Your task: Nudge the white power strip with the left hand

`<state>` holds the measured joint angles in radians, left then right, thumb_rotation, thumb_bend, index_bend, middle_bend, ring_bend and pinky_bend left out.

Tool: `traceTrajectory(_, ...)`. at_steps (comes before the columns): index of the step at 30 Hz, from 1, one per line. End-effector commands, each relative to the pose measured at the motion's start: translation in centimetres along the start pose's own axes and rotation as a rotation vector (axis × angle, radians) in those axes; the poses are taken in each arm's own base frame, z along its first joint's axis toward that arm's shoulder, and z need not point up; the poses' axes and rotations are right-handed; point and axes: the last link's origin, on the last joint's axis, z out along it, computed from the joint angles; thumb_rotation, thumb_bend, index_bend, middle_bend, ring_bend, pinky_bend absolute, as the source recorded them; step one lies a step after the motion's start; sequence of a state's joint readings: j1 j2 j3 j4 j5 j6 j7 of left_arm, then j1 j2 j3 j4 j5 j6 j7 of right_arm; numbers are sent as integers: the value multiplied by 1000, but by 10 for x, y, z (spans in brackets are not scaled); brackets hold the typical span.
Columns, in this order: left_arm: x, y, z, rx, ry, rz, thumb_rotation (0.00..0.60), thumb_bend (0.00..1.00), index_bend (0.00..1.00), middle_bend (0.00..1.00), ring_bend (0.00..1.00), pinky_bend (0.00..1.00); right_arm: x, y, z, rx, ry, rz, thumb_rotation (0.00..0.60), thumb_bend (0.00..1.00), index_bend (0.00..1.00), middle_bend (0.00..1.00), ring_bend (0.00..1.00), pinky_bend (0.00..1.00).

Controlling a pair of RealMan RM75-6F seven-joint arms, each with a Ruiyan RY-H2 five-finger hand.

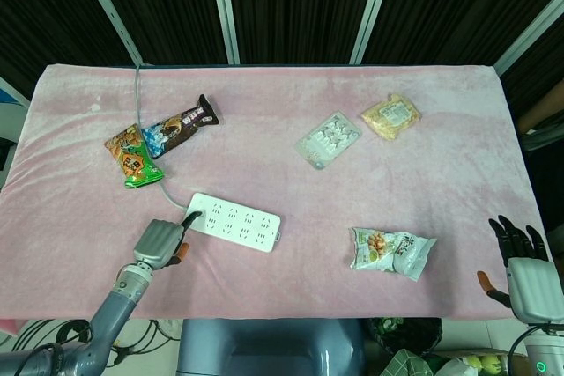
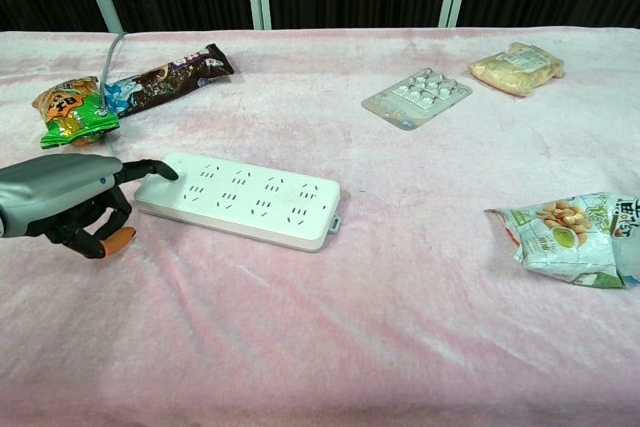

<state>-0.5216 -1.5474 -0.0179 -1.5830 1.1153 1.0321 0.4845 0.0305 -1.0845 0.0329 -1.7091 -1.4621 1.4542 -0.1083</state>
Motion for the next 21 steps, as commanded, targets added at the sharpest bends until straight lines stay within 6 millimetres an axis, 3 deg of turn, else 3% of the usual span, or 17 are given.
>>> traceTrajectory(1,0,-2,0,7,-2,9,600,509,223,762,807,788,0,0,0,0,0,0,600,218,99,48,130,65)
traceTrajectory(4,2,-2,-1,14,3,10,600,509,225,762,807,788,0,0,0,0,-1,0,600,217,99,48,129,65)
traceTrajectory(9,9,0,-3,16,38,-1,600,507,102,762,808,790,0,0,0,0,-3,-2,600,217,98,48,130,65)
traceTrajectory(18,50,14,-18,-17,242,-63,600,499,45,760,809,793,-1,1,0,-9,-19,-3,600,217,97,48,129,65)
traceTrajectory(21,60,9,-42,-25,273,-53,600,461,44,652,689,734,0,1,0,-10,-19,-5,600,217,98,48,130,65)
